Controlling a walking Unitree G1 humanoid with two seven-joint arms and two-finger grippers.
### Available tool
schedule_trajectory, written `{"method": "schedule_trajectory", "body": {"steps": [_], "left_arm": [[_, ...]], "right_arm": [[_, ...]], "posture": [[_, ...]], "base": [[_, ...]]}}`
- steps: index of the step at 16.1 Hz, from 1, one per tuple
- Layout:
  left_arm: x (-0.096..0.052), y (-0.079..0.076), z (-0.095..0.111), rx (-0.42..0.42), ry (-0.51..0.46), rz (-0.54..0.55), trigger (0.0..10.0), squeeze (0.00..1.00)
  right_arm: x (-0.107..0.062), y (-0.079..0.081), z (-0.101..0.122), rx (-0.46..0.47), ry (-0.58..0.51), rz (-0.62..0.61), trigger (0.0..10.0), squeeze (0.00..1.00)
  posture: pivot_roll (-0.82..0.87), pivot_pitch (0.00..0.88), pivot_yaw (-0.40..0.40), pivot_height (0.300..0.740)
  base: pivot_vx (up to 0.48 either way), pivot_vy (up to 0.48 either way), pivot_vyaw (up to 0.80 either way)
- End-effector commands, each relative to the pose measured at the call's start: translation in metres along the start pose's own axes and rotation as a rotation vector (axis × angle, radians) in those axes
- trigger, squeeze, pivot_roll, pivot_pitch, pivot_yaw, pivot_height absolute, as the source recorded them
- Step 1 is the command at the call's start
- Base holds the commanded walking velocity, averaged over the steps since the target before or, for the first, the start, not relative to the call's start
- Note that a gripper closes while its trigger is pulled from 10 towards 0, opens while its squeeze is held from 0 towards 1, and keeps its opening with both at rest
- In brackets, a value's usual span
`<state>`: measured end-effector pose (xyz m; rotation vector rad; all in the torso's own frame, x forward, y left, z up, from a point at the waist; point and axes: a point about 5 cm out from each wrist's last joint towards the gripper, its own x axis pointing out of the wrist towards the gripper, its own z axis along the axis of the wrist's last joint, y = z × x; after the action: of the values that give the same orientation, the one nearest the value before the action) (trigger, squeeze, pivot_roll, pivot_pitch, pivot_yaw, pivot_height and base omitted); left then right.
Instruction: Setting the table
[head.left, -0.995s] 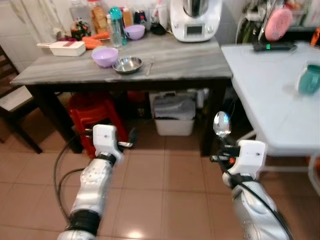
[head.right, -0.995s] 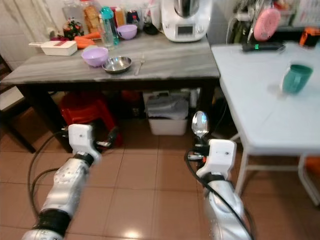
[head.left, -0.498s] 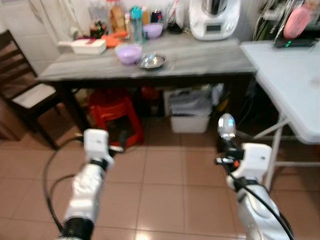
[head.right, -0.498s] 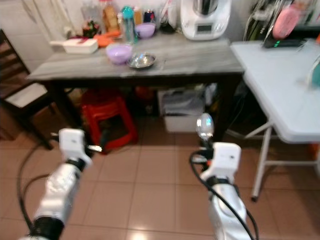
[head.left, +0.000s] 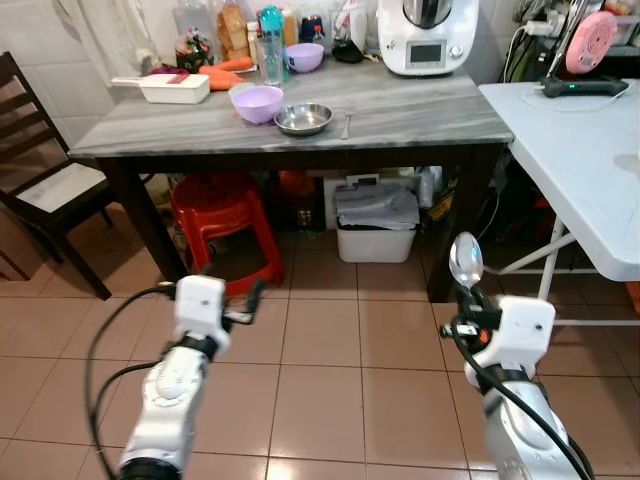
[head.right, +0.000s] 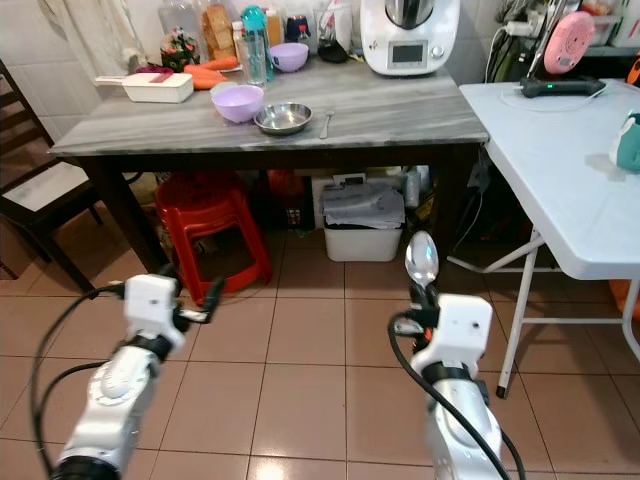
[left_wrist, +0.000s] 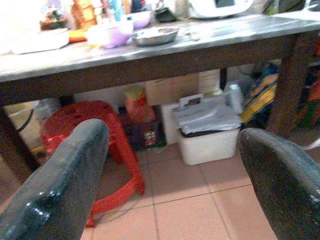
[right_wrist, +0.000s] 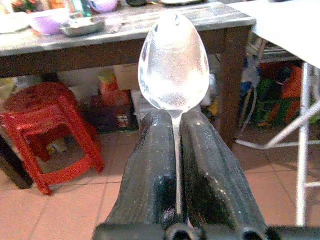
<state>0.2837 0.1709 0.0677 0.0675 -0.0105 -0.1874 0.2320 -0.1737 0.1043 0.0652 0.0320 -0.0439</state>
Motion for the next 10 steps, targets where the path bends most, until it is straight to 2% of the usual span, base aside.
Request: {"method": "schedule_trajectory", "body": {"steps": [1,3,7,10], "left_arm": [[-0.0035,0.0044,0.0001,0.006,0.003,0.012,10.0,0.00],[-0.0052,0.0046,-0.0009,0.003,0.010,0.019,10.0,0.00],[-0.0022,0.0027,0.0018,0.005,0.005,0.003,10.0,0.00],[-0.0008,0.0012,0.0031,0.005,0.001,-0.011,10.0,0.00]], "right_arm": [[-0.0028,-0.0025,0.0096,-0.011,-0.052,-0.013,10.0,0.00],[-0.0049,-0.0045,0.0079,-0.019,-0.049,-0.020,10.0,0.00],[-0.0021,-0.0027,0.0087,-0.013,-0.054,-0.014,10.0,0.00],[-0.0004,-0.0025,0.0097,-0.014,-0.060,-0.012,10.0,0.00]], "posture": [[-0.12,0.000,0.081,0.740],[-0.12,0.000,0.081,0.740],[-0.12,0.000,0.082,0.740],[-0.12,0.000,0.083,0.740]], "base": [[0.000,0.000,0.00],[0.000,0.000,0.65],[0.258,0.000,0.53],[0.273,0.000,0.00]]}}
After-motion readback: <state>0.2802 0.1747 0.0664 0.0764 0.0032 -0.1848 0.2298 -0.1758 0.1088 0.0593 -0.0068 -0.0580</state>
